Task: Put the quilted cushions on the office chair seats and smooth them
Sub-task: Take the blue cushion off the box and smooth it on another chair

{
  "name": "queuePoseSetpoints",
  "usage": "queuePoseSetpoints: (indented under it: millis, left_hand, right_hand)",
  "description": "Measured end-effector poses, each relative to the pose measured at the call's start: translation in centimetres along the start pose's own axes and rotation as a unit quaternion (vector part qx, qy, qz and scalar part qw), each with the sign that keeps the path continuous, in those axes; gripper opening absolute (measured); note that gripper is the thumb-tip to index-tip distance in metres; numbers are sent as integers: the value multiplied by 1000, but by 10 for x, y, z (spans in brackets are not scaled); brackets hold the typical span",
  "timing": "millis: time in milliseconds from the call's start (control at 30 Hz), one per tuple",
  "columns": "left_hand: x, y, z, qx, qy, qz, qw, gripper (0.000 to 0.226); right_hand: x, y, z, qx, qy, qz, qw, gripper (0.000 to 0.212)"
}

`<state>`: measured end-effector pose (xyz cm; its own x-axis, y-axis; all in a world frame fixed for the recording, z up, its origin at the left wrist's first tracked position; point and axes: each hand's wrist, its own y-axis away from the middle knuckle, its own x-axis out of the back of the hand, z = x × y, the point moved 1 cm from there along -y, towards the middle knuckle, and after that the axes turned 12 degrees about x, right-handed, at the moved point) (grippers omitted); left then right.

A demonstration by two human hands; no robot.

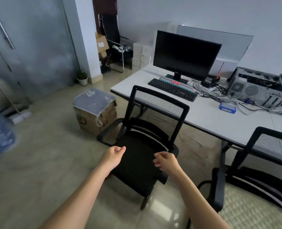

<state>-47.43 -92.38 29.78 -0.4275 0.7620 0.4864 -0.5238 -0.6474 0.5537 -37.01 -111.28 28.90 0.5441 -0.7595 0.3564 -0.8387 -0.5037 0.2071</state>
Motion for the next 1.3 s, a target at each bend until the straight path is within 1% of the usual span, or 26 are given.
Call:
queuePoseSetpoints:
  millis: [200,300,433,533,567,767,833,967,1100,1300]
  left_hand:
    - [60,-48,-15,38,34,35,998,50]
    - [96,-81,-20,47,58,39,996,50]
    - [147,-139,-19,67,99,42,992,48]
    - [179,-179,-13,57,94,42,993,28]
    - [189,-194,-12,51,93,43,993,26]
    - [246,-263,-15,54,101,44,992,38]
    - [264,-283,-15,53,103,41,992,35]
    - [299,-315,-11,51,109,34,992,33]
    - [336,-349,-4,33,111,21,993,30]
    - [407,-413,4,7,85,-17,996,29]
  right_hand:
    - [-66,-45,-33,4,5,-35,999,16]
    - [-101,-76,-45,-4,2,-46,999,21]
    - [-151,-126,-70,-3,-11,-48,999,21]
    - [-190,-162,-92,-10,-22,-55,998,22]
    - [-204,-173,-100,-9,-24,-55,998,21]
    - [-262,-220,-137,-6,-4,-70,998,19]
    - [-280,-236,-145,-6,0,-72,997,17]
    - [-315,-263,-162,-5,6,-56,998,17]
    - [-352,-289,-181,-14,8,-33,999,22]
    - [-419,-329,-208,-42,0,25,999,24]
